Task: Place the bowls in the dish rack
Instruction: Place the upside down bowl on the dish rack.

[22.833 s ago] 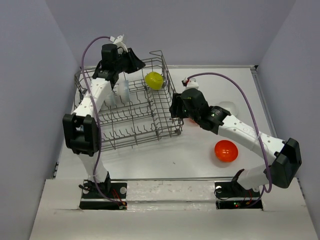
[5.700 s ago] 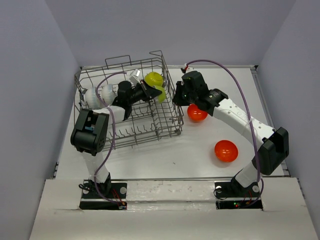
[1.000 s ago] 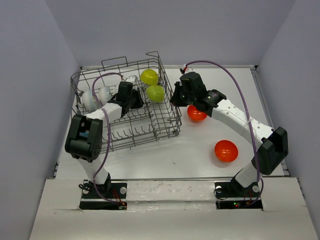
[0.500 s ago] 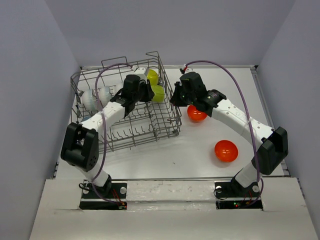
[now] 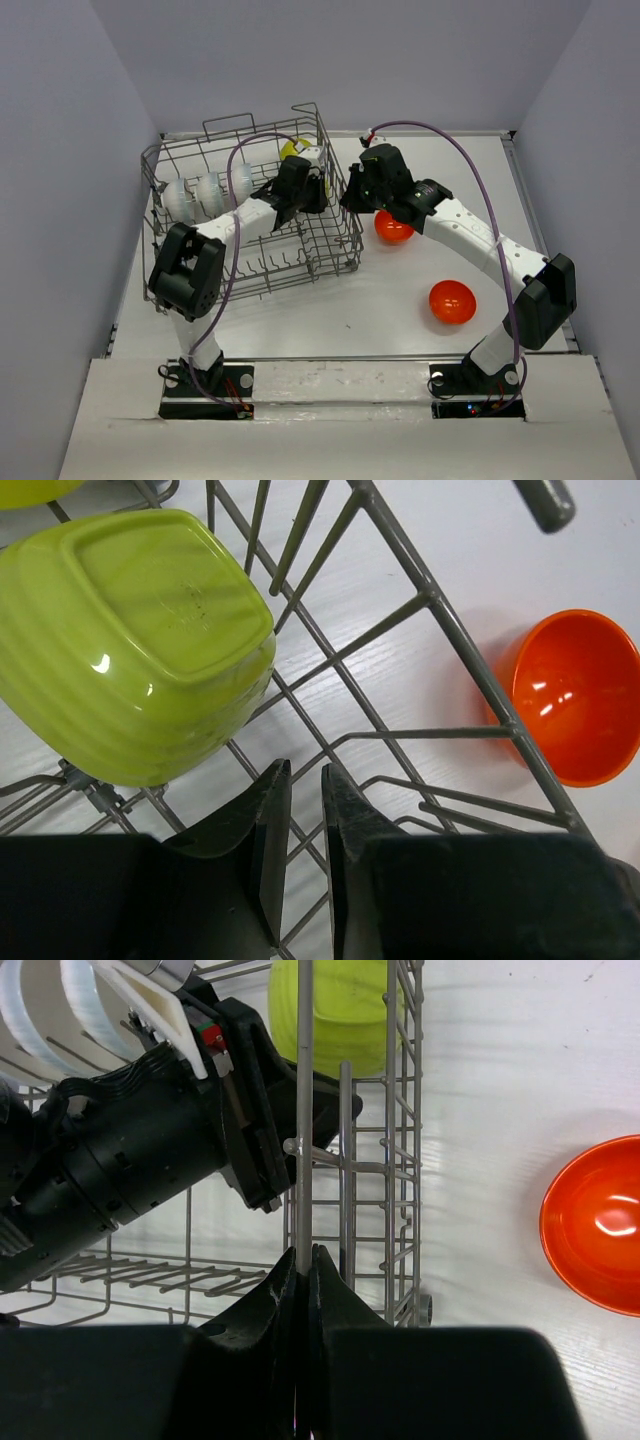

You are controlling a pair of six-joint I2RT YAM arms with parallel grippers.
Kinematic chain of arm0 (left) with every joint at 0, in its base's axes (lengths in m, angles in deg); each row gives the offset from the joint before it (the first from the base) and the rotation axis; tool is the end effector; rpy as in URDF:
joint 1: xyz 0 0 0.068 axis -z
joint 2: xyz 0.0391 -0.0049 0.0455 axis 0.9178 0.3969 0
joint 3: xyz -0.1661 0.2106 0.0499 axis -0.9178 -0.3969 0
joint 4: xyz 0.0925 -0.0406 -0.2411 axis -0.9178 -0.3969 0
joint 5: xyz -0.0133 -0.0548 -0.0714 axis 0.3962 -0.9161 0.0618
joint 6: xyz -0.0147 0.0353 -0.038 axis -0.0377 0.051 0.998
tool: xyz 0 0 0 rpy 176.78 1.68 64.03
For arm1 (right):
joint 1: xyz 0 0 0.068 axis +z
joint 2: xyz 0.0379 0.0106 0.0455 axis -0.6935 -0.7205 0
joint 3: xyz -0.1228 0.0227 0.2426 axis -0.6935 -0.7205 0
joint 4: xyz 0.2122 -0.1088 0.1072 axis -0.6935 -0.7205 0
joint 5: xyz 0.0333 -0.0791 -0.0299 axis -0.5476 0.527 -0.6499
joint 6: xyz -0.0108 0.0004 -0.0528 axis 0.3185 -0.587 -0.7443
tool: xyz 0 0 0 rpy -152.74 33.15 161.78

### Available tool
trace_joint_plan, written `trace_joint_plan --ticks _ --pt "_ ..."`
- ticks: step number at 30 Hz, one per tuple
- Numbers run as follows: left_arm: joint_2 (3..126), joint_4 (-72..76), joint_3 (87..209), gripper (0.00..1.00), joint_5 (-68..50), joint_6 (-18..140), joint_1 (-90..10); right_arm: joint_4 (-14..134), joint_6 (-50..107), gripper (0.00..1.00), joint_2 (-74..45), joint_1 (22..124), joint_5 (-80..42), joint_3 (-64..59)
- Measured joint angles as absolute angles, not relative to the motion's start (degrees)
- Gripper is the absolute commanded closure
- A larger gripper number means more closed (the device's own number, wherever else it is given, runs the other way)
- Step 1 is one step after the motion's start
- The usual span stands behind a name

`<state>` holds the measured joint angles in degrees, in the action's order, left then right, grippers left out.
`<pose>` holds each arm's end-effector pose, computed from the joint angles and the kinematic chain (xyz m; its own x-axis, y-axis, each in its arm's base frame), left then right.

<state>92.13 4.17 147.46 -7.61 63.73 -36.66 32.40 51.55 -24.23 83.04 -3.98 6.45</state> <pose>0.3595 -0.2121 0.2448 -0.5265 0.0185 -0.8500 0.4710 0.8386 -0.2735 0.2856 0.2263 0.3475 -0.6531 0.1036 -0.7501 -0.2487 0.9063 0.3417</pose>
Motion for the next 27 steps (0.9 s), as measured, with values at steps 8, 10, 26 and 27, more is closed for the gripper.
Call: trace_joint_plan --ticks 8,10,26,27 --pt "95.3 3.2 151.2 0.71 -6.1 63.5 -36.6 32.4 51.5 0.99 -24.2 83.0 -4.0 6.5" --pt "96.2 3.2 151.9 0.71 -5.7 63.4 -36.6 32.4 51.5 0.99 -24.2 83.0 -3.9 6.5" --pt "98.9 0.9 153.8 0.7 -1.3 62.0 -36.6 32.4 51.5 0.99 -24.2 83.1 -3.9 6.5" --pt "98.9 0.8 154.1 0.7 -1.1 61.9 -36.6 32.4 51.5 0.99 -24.2 83.1 -3.8 6.5"
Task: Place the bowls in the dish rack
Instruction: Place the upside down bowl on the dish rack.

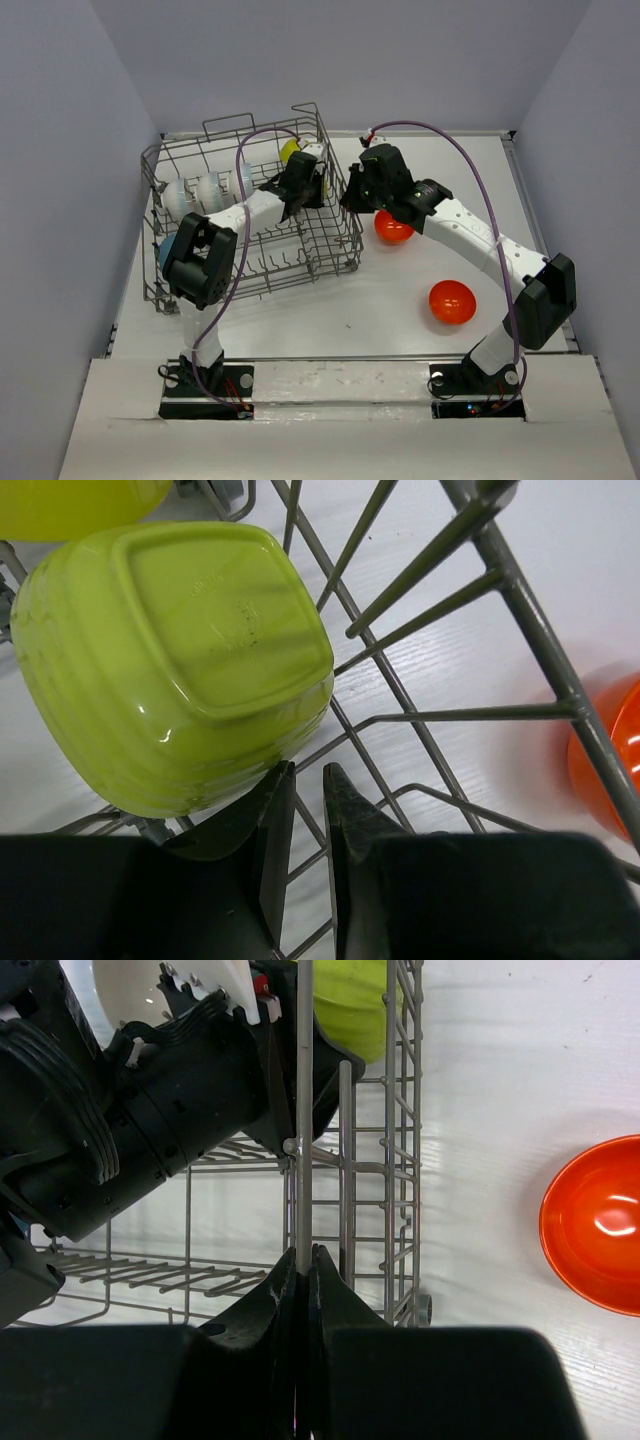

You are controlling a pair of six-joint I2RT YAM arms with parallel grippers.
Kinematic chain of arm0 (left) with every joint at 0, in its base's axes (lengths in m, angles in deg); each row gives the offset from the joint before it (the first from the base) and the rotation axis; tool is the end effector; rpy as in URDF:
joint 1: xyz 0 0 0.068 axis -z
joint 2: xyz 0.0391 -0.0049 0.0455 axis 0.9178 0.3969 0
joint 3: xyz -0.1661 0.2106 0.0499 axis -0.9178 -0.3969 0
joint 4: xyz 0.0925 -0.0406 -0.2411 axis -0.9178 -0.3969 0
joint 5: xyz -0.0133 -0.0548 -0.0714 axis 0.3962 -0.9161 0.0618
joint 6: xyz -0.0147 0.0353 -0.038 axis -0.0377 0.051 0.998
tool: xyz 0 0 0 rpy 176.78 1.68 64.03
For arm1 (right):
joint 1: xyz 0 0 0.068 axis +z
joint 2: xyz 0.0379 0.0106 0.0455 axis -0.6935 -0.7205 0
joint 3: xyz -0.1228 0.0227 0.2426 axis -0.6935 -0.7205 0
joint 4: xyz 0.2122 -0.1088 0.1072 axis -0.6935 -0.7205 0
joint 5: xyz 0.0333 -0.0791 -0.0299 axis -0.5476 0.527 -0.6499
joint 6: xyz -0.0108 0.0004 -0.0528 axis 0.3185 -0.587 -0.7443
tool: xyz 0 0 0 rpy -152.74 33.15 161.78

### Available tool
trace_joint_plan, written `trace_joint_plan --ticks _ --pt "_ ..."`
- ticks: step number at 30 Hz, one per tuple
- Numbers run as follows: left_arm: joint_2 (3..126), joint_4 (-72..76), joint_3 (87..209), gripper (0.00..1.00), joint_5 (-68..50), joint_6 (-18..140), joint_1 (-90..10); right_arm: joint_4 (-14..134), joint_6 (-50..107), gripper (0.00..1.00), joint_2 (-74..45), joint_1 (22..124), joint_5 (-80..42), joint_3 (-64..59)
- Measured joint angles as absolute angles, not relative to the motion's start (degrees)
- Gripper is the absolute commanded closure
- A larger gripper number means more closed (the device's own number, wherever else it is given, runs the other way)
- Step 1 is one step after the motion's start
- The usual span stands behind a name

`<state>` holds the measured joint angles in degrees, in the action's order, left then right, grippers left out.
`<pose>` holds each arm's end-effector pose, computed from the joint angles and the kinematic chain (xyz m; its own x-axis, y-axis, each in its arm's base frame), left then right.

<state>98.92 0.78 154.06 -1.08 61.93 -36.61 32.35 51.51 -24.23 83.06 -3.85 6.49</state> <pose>0.3844 -0.2223 0.2291 -0.5393 0.0596 -0.8400 0.3954 0.8986 -0.1901 0.2856 0.2263 0.3476 -0.6523 0.1031 -0.7509 -0.2480 0.9072 0.3399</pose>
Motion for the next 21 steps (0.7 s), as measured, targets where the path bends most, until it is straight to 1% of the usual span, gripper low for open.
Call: trace_joint_plan --ticks 6,21 --pt "99.9 0.7 155.8 0.7 -0.3 61.5 -36.7 32.3 51.5 0.99 -24.2 83.1 -3.8 6.5" --pt "100.0 0.3 155.8 0.69 -0.1 60.7 -36.7 32.3 51.5 0.99 -24.2 83.1 -3.7 6.5"
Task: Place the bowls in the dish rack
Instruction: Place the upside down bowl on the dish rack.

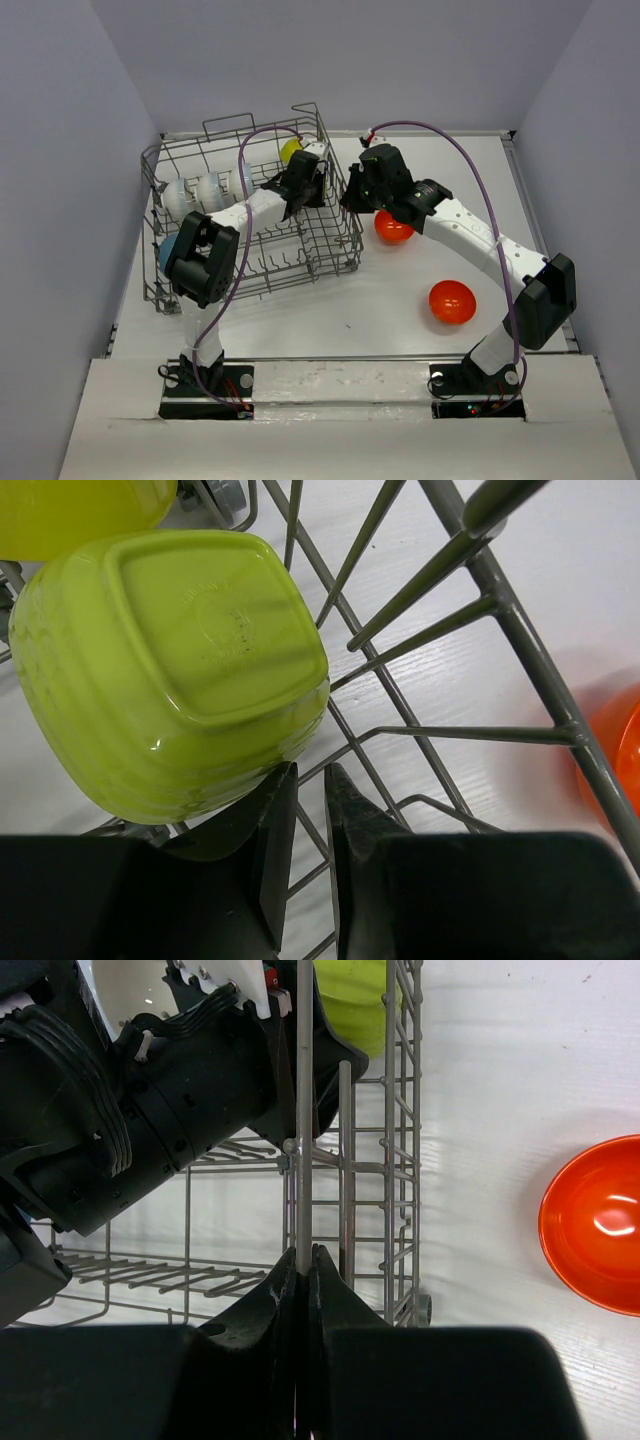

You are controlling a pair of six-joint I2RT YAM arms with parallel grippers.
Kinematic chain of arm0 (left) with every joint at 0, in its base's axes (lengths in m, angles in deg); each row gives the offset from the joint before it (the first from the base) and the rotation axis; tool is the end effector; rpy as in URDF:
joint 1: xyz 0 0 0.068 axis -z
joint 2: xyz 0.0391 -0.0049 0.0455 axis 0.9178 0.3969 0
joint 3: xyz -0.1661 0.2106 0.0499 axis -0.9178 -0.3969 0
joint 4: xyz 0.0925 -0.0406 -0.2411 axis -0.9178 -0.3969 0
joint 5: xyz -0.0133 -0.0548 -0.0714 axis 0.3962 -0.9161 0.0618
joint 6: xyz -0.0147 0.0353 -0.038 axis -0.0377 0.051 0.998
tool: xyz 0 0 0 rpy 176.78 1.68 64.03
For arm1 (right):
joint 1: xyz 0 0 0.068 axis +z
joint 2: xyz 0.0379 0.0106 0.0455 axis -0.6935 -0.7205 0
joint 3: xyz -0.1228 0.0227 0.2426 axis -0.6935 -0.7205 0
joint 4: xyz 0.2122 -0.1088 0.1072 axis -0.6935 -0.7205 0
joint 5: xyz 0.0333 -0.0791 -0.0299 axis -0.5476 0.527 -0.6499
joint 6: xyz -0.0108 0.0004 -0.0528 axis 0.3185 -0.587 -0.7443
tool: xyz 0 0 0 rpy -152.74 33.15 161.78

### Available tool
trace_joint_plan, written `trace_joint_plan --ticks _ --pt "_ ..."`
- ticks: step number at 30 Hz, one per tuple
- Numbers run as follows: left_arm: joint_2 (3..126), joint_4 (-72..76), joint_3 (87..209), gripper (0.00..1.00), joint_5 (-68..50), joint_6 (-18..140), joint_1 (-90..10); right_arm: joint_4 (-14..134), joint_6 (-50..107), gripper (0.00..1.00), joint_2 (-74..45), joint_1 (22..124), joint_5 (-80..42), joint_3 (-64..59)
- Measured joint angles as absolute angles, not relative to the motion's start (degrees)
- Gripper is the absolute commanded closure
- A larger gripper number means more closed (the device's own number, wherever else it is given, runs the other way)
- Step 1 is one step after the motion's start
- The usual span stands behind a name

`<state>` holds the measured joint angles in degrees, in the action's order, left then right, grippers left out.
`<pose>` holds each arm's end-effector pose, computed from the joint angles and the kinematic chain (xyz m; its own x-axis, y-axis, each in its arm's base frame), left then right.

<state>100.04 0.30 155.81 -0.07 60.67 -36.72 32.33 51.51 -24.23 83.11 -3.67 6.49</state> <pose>0.3902 -0.2239 0.2302 -0.5261 0.0757 -0.8471 0.3928 0.9050 -0.1631 0.2854 0.2264 0.3476 -0.6514 0.1030 -0.7517 -0.2467 0.9081 0.3383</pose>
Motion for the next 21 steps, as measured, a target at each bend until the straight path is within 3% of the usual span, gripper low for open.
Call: trace_joint_plan --ticks 21 --pt "98.1 0.2 155.0 0.65 -3.4 58.6 -36.7 32.3 51.5 0.98 -24.2 83.3 -3.2 6.5"
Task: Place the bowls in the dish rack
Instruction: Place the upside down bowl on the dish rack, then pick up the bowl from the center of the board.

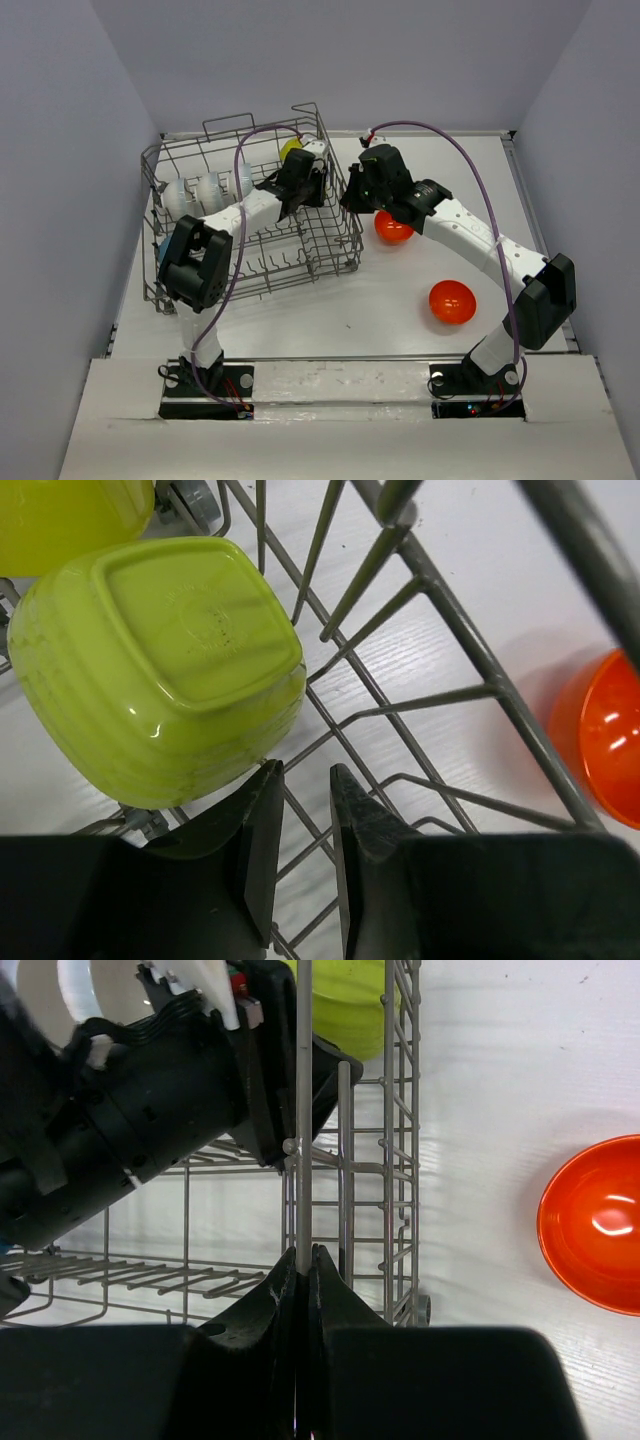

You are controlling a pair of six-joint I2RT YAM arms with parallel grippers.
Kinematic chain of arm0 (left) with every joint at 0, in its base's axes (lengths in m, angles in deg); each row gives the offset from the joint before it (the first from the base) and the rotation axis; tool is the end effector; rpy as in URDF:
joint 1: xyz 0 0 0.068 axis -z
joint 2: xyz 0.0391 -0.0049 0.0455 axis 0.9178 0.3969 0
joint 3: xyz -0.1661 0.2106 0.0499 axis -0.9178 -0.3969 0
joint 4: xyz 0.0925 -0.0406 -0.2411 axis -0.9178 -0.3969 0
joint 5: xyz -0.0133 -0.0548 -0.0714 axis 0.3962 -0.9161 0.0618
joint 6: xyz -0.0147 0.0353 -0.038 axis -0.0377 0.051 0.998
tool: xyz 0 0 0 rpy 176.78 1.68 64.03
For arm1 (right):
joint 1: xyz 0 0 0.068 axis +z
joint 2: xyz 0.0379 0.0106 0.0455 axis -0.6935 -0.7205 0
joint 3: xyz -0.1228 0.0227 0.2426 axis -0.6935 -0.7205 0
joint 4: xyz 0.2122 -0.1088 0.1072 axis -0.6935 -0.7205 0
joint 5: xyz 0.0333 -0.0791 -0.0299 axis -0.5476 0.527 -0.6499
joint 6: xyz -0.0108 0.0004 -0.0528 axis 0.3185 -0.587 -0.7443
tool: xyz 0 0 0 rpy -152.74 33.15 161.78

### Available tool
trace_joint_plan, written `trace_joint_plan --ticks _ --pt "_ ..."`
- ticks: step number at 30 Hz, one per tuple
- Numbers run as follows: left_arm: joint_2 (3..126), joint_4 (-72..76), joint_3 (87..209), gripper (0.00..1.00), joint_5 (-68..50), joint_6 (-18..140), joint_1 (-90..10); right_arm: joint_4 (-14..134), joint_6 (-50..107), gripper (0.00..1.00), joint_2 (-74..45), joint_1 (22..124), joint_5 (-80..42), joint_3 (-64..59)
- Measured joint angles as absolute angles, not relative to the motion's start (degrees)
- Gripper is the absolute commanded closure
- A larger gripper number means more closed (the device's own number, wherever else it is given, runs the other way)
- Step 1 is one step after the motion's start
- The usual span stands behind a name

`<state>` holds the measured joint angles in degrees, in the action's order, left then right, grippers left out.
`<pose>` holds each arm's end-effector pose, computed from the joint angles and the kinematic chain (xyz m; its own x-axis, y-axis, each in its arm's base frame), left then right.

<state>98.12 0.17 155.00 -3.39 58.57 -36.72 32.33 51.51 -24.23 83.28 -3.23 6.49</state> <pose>0.3840 -0.2227 0.2395 -0.5056 0.1057 -0.8563 0.4566 0.8749 -0.1616 0.2849 0.2270 0.3476 -0.6490 0.1026 -0.7538 -0.2446 0.9101 0.3345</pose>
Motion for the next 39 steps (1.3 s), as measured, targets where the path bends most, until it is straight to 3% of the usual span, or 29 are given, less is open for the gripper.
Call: trace_joint_plan --ticks 6,9,10,13,14,19,30,39 --pt "91.5 -0.4 153.1 0.64 -5.0 58.5 -36.7 32.3 51.5 0.95 -24.2 83.3 -3.2 6.5" --pt "88.2 -0.6 153.0 0.62 -3.2 58.6 -36.7 32.3 51.5 0.88 -24.2 83.3 -3.2 6.5" --pt "86.9 -0.8 153.0 0.62 -2.2 58.6 -36.7 32.3 51.4 0.79 -24.2 83.3 -3.2 6.5" --pt "83.7 -1.4 152.5 0.61 1.3 58.8 -36.7 32.1 50.9 0.66 -24.2 83.3 -3.1 6.6" --pt "82.6 -1.8 152.1 0.61 2.2 58.9 -36.7 32.1 50.9 0.53 -24.2 83.3 -3.2 6.7" --pt "79.3 -3.1 151.5 0.6 5.4 59.0 -36.7 30.8 50.0 0.41 -23.7 83.7 -2.3 8.2" --pt "77.9 -4.1 151.5 0.59 6.8 59.2 -36.7 26.1 49.4 0.36 -19.6 83.3 3.3 10.8" --pt "75.2 -4.5 151.5 0.59 7.2 59.3 -36.7 23.7 49.8 0.38 -9.8 81.2 19.9 9.8"
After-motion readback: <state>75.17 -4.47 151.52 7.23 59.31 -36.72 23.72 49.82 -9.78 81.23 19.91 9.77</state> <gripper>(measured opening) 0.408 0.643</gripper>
